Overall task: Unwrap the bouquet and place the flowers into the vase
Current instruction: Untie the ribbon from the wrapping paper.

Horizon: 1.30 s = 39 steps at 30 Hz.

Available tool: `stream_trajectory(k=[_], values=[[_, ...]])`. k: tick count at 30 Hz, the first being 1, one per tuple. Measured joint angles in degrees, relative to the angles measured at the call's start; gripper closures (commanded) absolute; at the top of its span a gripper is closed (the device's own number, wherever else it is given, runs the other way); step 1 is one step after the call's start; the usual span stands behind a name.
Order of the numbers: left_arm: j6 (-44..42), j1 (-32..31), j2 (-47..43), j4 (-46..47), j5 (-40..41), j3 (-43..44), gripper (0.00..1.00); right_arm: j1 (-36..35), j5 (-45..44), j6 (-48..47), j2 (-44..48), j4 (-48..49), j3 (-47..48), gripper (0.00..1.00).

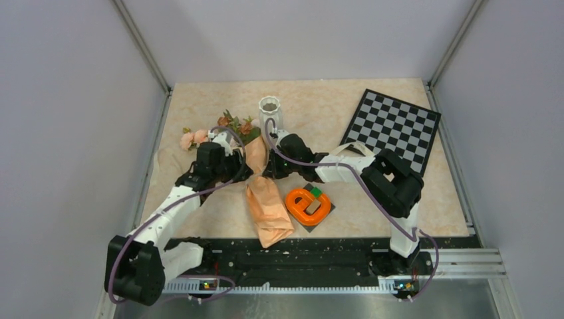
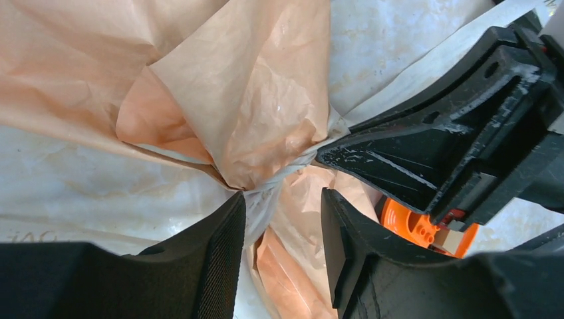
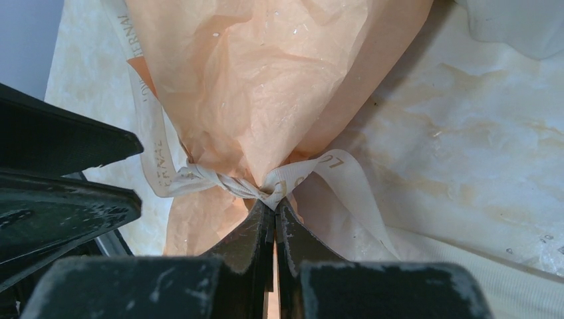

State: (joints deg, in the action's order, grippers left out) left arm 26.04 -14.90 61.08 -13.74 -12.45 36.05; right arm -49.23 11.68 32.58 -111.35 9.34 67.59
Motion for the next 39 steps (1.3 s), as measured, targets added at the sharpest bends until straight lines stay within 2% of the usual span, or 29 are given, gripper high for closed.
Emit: stream_trajectory(k=[9, 20, 26, 30, 37, 39], values=[[-1.8, -0.7, 7.8, 2.0, -0.4, 0.7, 0.53, 0.0, 0.0, 0.0, 0.0, -1.8, 1.2, 1.0], [-3.7, -2.0, 9.7, 3.8, -0.6, 1.5, 0.53, 0.0, -0.2, 0.0, 0.0, -3.3, 2.3, 1.0], [-4.4, -2.8, 10.1, 4.5, -0.6, 1.5, 0.66, 0.0, -0.2, 0.0, 0.0, -3.9, 3.0, 1.0], [-4.8, -2.9, 11.0, 4.8, -0.6, 1.6, 0.71, 0.0, -0.3, 0.0, 0.0, -4.0, 3.1, 1.0], [-5.1, -3.4, 11.5, 4.8, -0.1, 1.6, 0.99, 0.0, -0.4, 0.0, 0.0, -4.4, 3.1, 1.0], [-5.0, -3.5, 11.5, 4.8, 0.0, 1.6, 1.0, 0.0, -0.4, 0.0, 0.0, -4.4, 3.1, 1.0]])
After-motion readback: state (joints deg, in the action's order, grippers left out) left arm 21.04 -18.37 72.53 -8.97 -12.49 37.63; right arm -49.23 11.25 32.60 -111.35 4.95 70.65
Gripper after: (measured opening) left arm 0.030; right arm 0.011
